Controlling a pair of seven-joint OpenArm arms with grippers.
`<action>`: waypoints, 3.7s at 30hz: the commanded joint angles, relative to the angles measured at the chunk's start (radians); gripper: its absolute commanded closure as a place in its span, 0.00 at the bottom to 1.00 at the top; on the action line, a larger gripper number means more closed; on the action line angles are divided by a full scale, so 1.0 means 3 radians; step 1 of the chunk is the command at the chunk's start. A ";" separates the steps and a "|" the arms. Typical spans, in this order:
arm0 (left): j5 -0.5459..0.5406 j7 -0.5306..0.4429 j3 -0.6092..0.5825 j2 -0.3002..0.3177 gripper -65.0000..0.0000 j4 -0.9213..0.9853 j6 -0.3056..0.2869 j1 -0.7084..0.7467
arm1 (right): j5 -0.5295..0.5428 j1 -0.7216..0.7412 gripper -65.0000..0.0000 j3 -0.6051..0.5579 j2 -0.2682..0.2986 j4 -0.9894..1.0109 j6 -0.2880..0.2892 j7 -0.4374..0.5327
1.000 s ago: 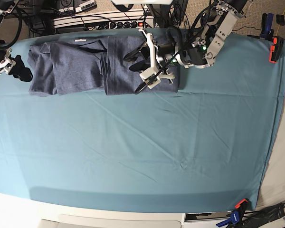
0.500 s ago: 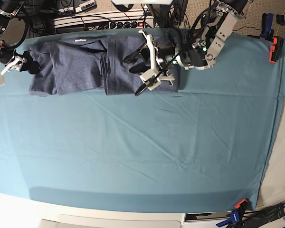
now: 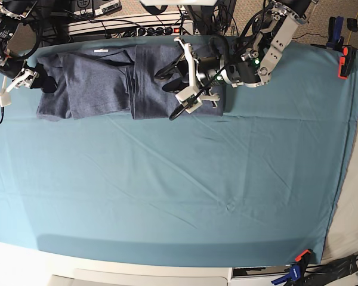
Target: Fold the T-shirt properly
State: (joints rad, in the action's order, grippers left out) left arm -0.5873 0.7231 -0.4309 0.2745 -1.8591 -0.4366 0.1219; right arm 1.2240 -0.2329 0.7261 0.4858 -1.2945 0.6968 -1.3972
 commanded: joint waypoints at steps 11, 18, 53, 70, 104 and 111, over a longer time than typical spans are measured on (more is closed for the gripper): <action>-0.0060 -0.0095 0.0005 -0.0009 0.67 -0.0056 -0.0014 -0.0028 | -0.1027 0.0011 0.36 0.0019 0.0061 -0.0042 0.0005 0.0699; -0.0060 -0.0097 0.0005 -0.0010 0.67 -0.0056 -0.0014 -0.0028 | -0.1041 0.0010 0.36 0.0019 0.0009 -0.0042 0.0005 0.0716; -0.0058 -0.0095 0.0005 -0.0009 0.67 -0.0056 -0.0014 -0.0028 | 0.0061 0.0011 0.95 0.0019 -0.0095 -0.0042 0.0005 0.0003; -0.0036 -0.0083 0.0006 -0.0008 0.67 -0.0056 -0.0014 -0.0028 | 0.0865 0.0010 1.00 0.0019 -0.0098 -0.0052 0.0005 0.0003; 0.0086 0.0334 0.1532 0.0860 0.69 -0.0866 0.0123 0.0320 | 0.0849 -0.0022 1.00 -0.1568 -0.1479 -0.1401 0.0005 0.0003; 0.0088 0.0332 0.1532 0.0856 0.69 -0.0866 0.0123 0.0364 | 0.0436 0.0064 1.00 -0.1914 -0.1695 -0.1401 0.0005 0.0003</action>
State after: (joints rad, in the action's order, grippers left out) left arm -0.5465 0.8452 0.0212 0.5217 -2.1010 -0.3996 0.2375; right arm 1.3239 -0.2241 0.1547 -0.0196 -1.6966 0.6968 -1.4094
